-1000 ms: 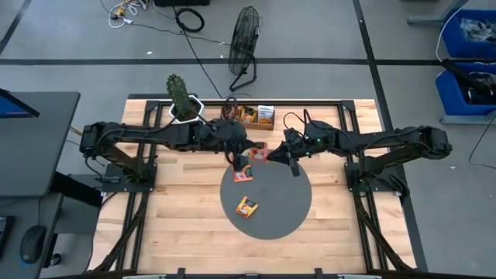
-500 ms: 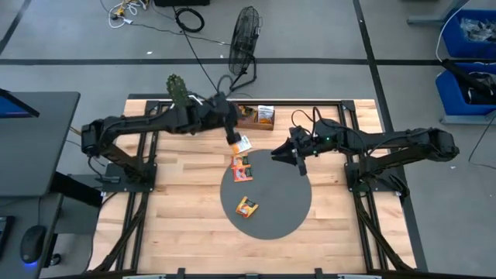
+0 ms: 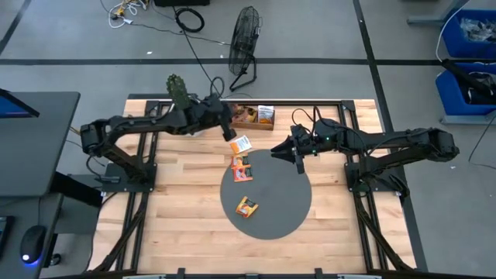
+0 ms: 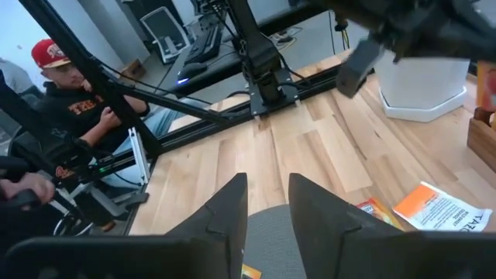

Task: Pick & Place Tea
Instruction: Put the orange tea bag into the left section of the wooden organizer

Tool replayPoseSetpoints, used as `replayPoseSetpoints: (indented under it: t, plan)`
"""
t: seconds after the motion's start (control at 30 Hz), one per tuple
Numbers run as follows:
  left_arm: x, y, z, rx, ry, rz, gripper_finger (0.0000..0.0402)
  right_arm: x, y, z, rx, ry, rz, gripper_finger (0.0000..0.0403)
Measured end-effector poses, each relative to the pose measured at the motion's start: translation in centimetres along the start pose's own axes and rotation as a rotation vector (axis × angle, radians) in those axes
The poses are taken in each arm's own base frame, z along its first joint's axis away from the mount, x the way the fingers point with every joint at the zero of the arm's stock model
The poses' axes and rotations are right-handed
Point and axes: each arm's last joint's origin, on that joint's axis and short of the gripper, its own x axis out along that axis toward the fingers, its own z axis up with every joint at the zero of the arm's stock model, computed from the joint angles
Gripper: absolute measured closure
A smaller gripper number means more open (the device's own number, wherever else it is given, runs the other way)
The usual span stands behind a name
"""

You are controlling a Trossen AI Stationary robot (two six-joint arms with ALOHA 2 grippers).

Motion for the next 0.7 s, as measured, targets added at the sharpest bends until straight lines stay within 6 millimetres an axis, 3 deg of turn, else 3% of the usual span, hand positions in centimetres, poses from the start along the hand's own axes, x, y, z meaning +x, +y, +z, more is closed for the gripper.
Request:
replayPoseSetpoints:
  t: [0.23, 0.5, 0.7]
  plan:
    - [1.0, 0.6, -3.6, 0.007, 0.043, 0.059, 0.0401, 0.0, -0.1, 0.0, 0.000, -0.012, -0.027, 0.0300]
    - [1.5, 1.8, -5.4, -0.031, 0.015, 0.079, 0.0401, 0.0, -0.1, 0.1, 0.000, -0.013, -0.028, 0.0300]
    - [2.8, 1.4, -6.2, -0.003, 0.026, 0.057, 0.0401, 0.0, -0.1, 0.1, 0.004, -0.021, -0.049, 0.0300]
